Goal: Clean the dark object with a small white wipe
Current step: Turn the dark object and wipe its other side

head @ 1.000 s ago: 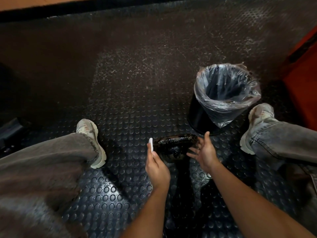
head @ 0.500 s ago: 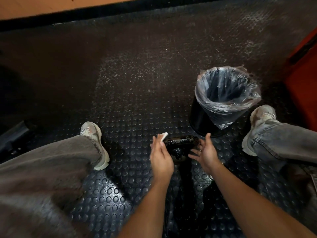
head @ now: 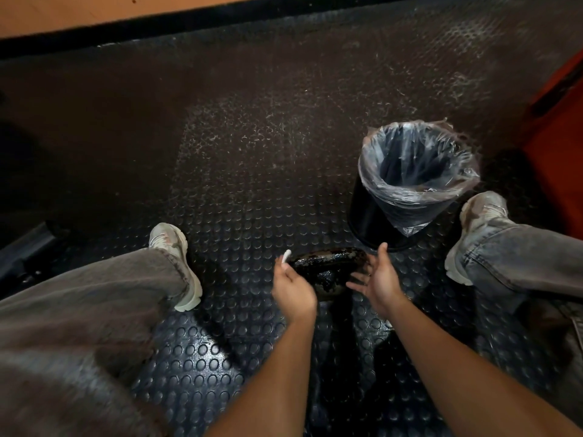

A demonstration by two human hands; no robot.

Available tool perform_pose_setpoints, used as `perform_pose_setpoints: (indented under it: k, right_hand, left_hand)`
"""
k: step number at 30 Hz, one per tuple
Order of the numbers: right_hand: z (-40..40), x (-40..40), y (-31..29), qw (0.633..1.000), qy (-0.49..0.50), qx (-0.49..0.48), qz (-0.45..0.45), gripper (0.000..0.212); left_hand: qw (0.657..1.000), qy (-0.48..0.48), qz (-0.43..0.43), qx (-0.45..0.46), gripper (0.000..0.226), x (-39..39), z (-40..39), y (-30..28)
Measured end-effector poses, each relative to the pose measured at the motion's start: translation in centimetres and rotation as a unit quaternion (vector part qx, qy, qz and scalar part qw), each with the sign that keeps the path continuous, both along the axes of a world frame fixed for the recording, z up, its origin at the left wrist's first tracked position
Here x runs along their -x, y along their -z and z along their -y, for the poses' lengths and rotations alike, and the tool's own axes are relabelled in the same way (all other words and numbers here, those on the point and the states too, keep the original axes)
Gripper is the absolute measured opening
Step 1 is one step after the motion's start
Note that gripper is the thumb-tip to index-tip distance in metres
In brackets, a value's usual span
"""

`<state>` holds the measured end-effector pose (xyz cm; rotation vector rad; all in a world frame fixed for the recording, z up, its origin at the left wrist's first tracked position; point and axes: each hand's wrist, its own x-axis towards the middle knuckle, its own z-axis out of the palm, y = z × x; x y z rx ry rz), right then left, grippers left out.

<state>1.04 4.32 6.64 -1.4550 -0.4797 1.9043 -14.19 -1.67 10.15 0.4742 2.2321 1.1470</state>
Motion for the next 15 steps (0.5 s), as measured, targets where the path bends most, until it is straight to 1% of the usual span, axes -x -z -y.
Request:
perform_pose_setpoints:
  k: [2, 4, 5, 6, 7, 9, 11, 13, 15]
  right_hand:
    - [0.1, 0.1, -0.1, 1.0, 0.002, 0.0, -0.001, 0.084]
    - [0.1, 0.2, -0.2, 1.0, 0.004, -0.002, -0.002, 0.082]
    - [0.1, 0.2, -0.2, 1.0, 0.006, -0.003, -0.001, 0.08]
    - [0.1, 0.2, -0.3, 1.0, 0.007, -0.002, -0.002, 0.079]
    - [0.1, 0.2, -0.2, 1.0, 0.007, 0.0, -0.004, 0.077]
    - [0.0, 0.2, -0.1, 1.0, 0.007, 0.003, -0.005, 0.082]
    - [0.0, 0.1, 0.1, 1.0, 0.003, 0.004, 0.0, 0.089]
    - [0.0, 0.0, 0.2, 1.0, 0.002, 0.005, 0.001, 0.091]
    - [-0.1, -0.1, 0.2, 1.0, 0.0, 0.004, 0.001, 0.092]
  left_hand:
    - [0.992, 0.103, -0.064, -0.034, 0.044, -0.7, 0.6, -0.4]
    - [0.965, 0.214, -0.129, -0.075, 0.045, -1.1, 1.9, -0.1]
    - [0.952, 0.247, -0.152, -0.093, 0.045, -1.2, 2.7, 0.1]
    - [0.948, 0.256, -0.162, -0.101, 0.046, -1.2, 3.4, 0.5]
    - [0.954, 0.241, -0.153, -0.094, 0.047, -1.3, 4.1, 0.7]
    - [0.983, 0.158, -0.087, -0.041, 0.05, -1.2, 4.8, 1.1]
    - [0.996, 0.082, -0.044, -0.003, 0.05, -0.5, 4.6, 1.6]
    - [0.998, 0.051, -0.033, 0.004, 0.05, 0.3, 3.7, 2.2]
    - [0.998, 0.057, -0.029, -0.013, 0.048, 0.7, 2.3, 1.9]
